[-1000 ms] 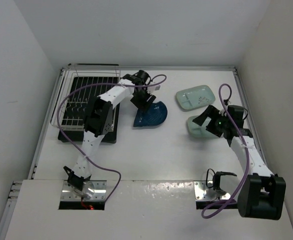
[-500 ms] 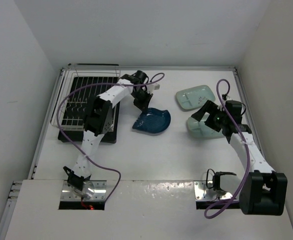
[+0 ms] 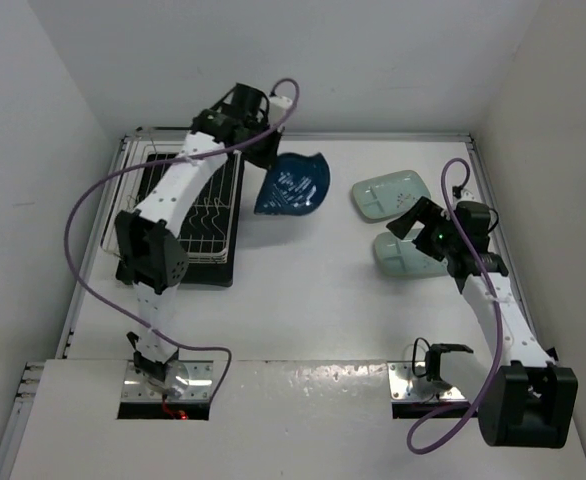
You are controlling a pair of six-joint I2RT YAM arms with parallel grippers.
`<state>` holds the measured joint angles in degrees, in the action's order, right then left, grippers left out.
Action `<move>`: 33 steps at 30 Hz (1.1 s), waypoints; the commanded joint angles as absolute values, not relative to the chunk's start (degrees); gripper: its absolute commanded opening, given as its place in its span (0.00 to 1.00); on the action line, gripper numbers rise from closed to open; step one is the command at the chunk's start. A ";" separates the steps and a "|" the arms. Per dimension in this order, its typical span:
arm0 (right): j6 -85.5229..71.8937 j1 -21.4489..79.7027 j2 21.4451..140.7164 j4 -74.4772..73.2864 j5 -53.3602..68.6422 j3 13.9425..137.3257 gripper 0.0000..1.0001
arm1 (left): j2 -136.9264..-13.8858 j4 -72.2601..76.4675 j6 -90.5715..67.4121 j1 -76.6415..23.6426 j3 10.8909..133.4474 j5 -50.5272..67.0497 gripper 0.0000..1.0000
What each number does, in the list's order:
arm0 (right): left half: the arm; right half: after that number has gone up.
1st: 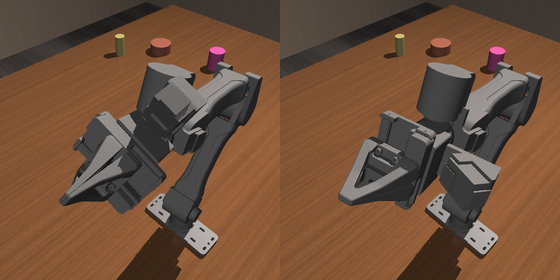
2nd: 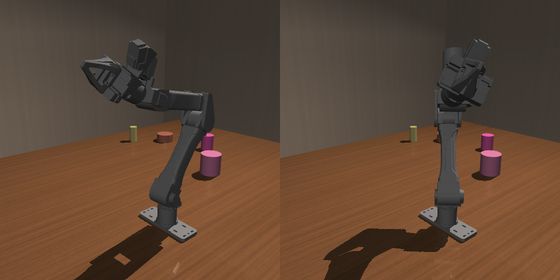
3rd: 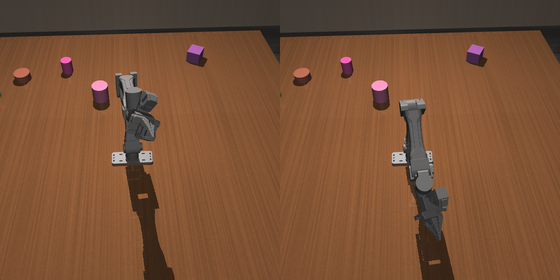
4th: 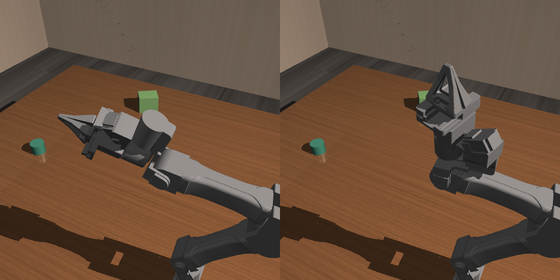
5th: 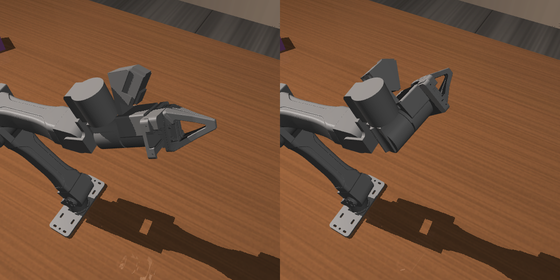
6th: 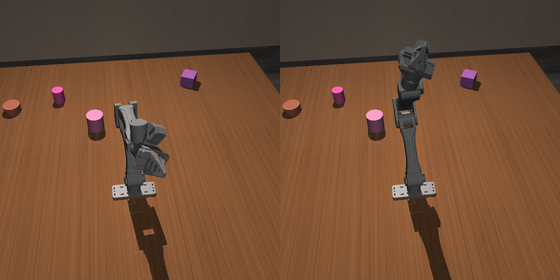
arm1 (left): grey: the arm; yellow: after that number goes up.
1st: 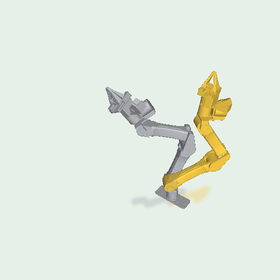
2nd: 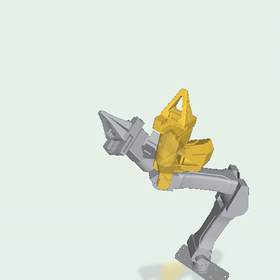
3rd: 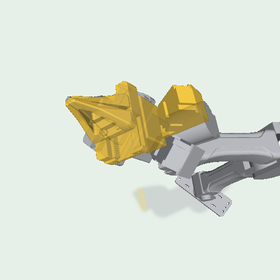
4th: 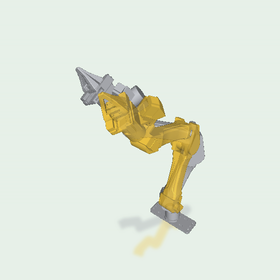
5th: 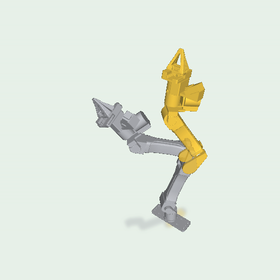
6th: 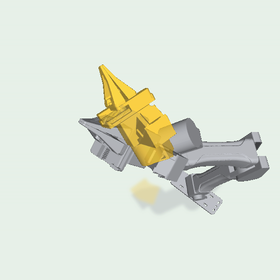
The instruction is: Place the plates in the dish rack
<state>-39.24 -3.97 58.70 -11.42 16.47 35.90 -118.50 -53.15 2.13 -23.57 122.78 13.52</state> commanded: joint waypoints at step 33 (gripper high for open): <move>-38.06 -3.51 49.04 -12.57 12.04 32.17 0.96 | -82.80 -34.10 -3.59 2.73 88.78 -45.86 0.00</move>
